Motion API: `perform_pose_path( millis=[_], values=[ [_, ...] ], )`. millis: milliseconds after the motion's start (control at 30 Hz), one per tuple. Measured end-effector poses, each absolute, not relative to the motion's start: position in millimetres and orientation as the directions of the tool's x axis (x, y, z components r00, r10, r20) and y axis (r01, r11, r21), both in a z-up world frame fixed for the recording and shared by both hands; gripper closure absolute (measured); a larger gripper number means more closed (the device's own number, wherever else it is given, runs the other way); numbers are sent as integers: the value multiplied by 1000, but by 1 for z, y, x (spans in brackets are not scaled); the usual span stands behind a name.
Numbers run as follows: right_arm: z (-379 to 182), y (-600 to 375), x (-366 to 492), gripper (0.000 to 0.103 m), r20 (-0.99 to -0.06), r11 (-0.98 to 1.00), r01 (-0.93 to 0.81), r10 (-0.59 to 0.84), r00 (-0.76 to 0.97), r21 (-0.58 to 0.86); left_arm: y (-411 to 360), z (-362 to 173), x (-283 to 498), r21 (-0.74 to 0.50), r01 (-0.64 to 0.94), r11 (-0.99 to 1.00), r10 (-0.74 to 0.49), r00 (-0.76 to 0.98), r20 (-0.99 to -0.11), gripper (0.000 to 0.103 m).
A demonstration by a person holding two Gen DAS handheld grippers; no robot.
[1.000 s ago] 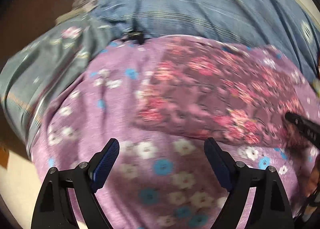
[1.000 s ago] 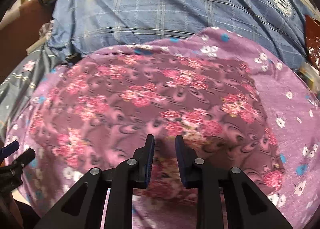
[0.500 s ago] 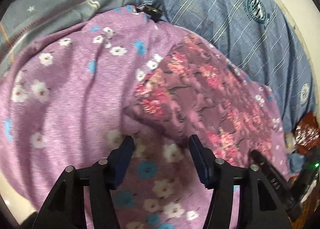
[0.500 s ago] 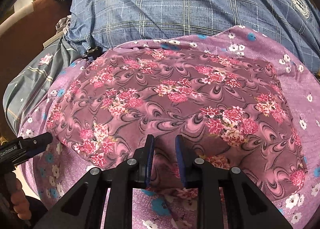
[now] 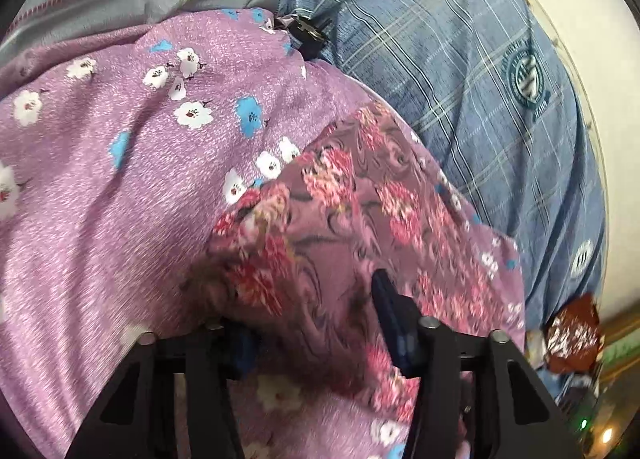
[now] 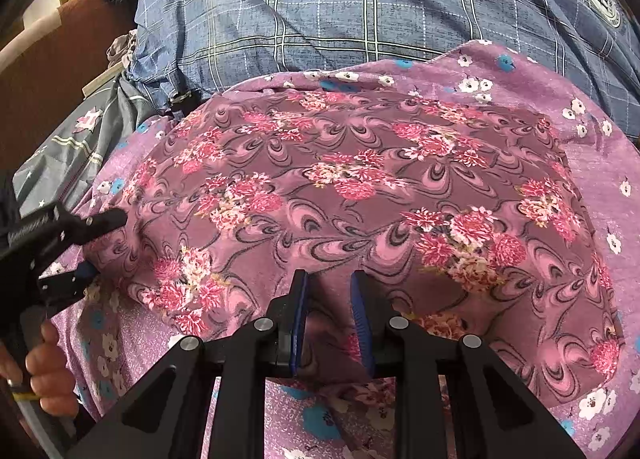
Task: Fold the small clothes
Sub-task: 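Grasp the dark floral fabric edge with the left gripper and lift it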
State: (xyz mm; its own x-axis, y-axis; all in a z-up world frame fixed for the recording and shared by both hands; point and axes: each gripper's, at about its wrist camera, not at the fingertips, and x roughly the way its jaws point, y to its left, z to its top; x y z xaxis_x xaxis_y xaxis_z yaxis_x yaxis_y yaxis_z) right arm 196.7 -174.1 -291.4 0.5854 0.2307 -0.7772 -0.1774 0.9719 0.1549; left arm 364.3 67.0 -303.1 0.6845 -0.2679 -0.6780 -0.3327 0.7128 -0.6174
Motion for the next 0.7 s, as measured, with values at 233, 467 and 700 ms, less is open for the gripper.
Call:
perform_pose_path(
  millis=[233,467,700],
  values=[
    [-290,-183,200,89,-763,961,-173,277,584,217,57,-306,374,-592,-320,740,-237,699,-674,96],
    [-287,-227,206,89,-749,946,-55,288,597,320,0,-245,372,-422,-132,897,-179,764,-619,98],
    [-285,-293,213,83,-616,775,-28,524,588,631,-80,-202,371,-266,89,960,-233,783,-576,98]
  ],
)
